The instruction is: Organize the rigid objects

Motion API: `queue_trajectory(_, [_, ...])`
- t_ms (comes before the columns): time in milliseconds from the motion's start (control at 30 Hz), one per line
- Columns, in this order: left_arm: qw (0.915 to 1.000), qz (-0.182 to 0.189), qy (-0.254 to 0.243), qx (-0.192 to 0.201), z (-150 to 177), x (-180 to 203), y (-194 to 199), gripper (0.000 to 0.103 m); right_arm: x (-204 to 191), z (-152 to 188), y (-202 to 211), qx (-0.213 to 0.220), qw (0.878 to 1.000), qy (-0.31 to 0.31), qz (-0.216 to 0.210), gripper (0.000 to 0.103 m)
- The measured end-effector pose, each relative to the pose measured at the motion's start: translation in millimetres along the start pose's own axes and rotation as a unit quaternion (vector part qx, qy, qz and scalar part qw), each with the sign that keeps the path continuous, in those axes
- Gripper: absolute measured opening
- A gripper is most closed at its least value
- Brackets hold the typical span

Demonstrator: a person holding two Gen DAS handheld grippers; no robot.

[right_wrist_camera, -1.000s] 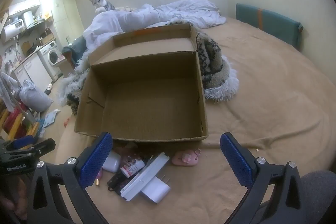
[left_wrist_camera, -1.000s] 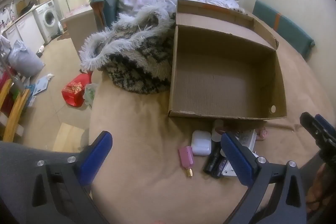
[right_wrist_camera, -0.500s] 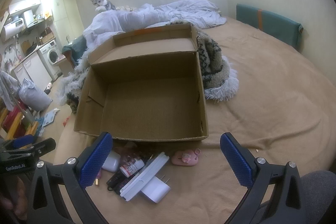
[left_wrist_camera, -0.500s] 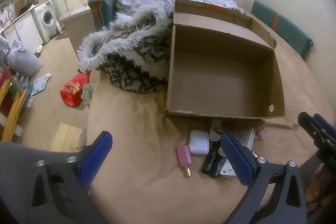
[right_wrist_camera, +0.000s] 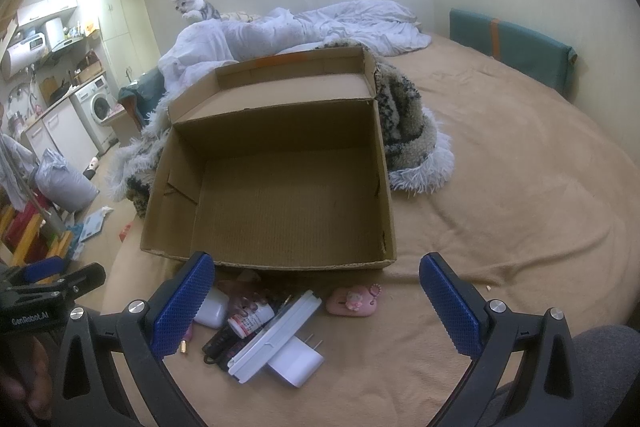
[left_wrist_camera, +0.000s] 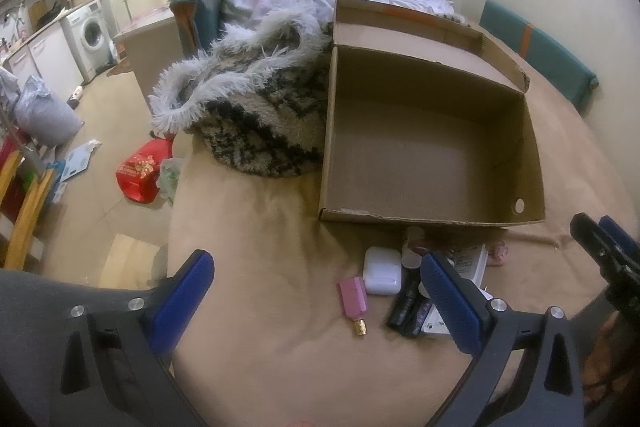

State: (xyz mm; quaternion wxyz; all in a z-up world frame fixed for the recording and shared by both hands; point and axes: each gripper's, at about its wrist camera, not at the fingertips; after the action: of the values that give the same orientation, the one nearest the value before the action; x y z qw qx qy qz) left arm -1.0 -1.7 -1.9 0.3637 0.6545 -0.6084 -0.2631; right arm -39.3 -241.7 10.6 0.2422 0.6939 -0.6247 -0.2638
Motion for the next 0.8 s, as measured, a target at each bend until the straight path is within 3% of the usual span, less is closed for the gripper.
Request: queue_trajectory(800, [1.0000, -0.007, 0.001, 0.003, 0.9, -5.5, 1.8, 0.103, 1.4, 1.5, -1.7, 0.000, 1.000, 0.000, 0.001, 0.103])
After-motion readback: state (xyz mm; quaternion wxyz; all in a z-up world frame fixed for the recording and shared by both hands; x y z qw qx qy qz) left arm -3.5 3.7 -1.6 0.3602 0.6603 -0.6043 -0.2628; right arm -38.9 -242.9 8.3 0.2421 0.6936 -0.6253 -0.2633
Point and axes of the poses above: each gripper's, at about its wrist camera, not at the fingertips, and y roughly against the way its jaws point, x to its right, z to its underside, and after that the axes turned 6 degrees about y, right-handed
